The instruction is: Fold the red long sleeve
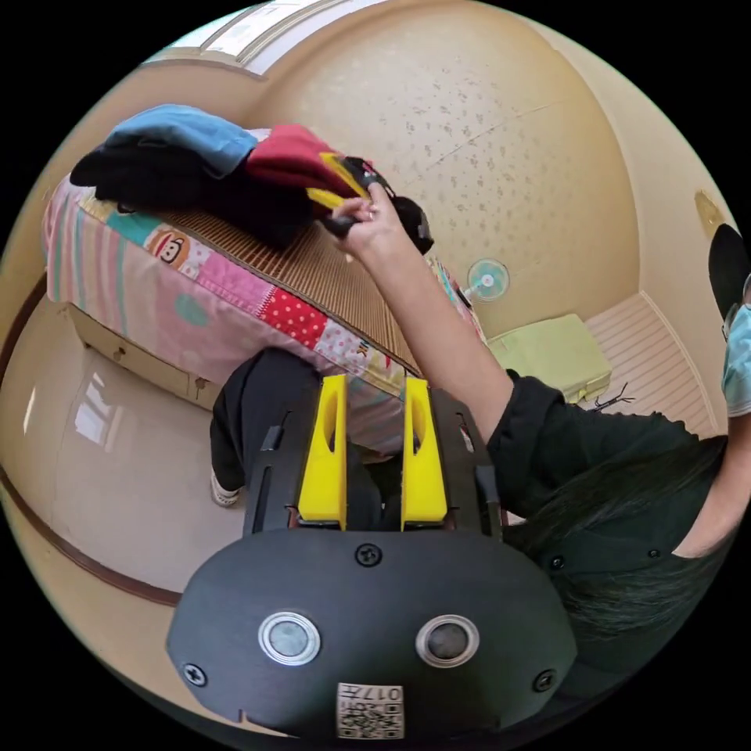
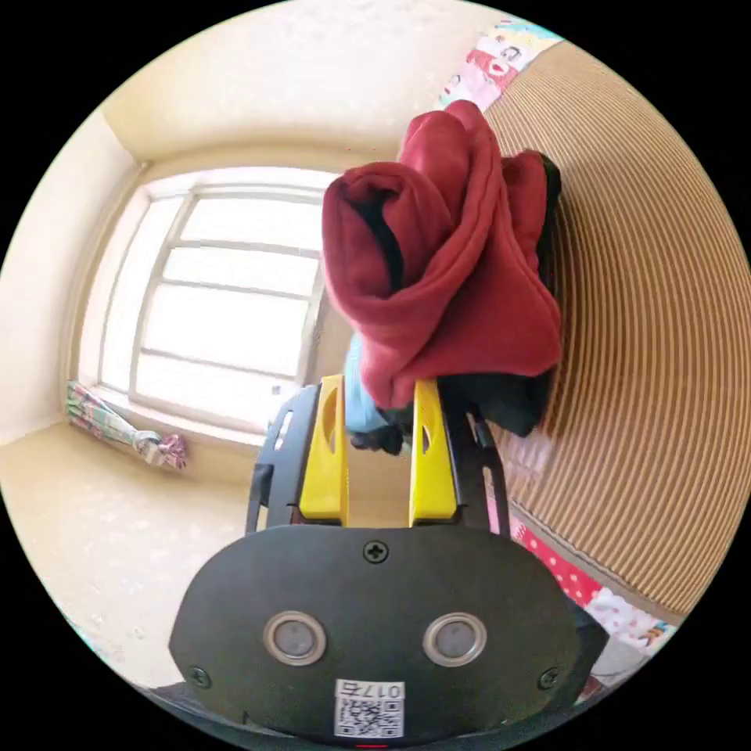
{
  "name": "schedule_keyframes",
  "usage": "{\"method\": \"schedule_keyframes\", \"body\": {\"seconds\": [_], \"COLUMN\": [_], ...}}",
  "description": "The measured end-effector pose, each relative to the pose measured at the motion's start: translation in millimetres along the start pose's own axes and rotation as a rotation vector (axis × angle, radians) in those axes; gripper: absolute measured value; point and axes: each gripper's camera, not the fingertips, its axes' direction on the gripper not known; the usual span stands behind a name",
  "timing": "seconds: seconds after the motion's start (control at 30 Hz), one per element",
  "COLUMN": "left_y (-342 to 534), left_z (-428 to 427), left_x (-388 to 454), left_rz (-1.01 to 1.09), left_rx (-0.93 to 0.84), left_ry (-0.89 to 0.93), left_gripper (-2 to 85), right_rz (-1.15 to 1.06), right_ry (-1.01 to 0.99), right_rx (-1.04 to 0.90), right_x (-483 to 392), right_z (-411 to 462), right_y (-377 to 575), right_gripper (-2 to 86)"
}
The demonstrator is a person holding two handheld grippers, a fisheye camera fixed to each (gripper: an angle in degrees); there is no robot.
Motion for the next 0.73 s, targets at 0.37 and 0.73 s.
{"method": "schedule_keyframes", "body": {"seconds": [0.37,0.73], "left_y": [-5,35], "left_z": [57,183], "left_x": [36,198], "left_rz": [0.122,0.57], "left_rx": [0.063,-0.116], "left_ry": [0.01,0.089], "left_gripper": [4.2,-0.9], "right_rz": [-0.344,-0.44], "right_ry": [0.524,1.317], "right_rx": [0.227,1.202], "right_x": [89,71], "right_z": [-266,-411], "right_y": [229,437], "right_gripper": [0.5,1.2]}}
